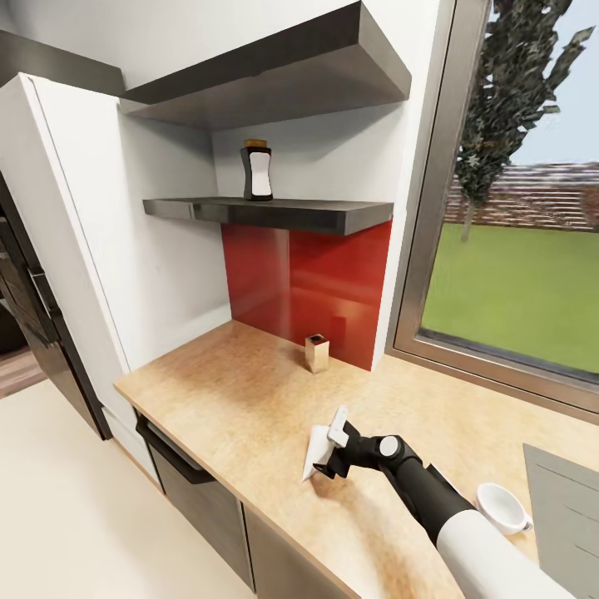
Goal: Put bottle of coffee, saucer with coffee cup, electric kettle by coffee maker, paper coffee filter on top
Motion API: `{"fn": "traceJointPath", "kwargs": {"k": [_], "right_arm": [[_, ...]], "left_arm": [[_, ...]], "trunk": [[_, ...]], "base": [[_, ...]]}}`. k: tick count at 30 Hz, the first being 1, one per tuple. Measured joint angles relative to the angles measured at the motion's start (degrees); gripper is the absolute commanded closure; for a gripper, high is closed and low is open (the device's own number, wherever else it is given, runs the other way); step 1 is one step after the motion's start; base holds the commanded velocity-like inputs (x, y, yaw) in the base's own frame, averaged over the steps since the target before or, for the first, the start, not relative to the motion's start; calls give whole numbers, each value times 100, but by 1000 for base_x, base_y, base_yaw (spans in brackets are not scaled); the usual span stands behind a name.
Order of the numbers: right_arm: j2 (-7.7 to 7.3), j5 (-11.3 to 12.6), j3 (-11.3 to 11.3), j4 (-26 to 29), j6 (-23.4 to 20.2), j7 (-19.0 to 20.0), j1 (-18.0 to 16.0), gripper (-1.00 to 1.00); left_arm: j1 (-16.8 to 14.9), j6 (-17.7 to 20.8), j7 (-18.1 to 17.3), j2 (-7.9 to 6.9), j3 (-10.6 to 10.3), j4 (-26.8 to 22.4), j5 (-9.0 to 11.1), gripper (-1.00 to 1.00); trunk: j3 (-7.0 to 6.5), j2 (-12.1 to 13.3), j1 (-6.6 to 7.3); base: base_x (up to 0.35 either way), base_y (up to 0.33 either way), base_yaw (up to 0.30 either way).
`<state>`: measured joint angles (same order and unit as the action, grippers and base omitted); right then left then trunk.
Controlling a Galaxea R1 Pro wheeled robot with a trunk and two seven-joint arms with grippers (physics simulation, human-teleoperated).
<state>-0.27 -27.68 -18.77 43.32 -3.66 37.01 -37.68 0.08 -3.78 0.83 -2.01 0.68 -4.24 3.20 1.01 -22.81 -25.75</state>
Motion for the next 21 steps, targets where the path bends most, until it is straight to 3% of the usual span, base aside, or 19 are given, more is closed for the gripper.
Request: {"fn": "traceJointPath", "kwargs": {"k": [21], "right_arm": [[-11, -7, -8, -34, 10, 2, 0, -100]], "left_arm": [[0, 0, 1, -2, 0, 0, 22, -100]], "trunk": [[0, 0, 0]], "base": [[0, 12, 0]]}}
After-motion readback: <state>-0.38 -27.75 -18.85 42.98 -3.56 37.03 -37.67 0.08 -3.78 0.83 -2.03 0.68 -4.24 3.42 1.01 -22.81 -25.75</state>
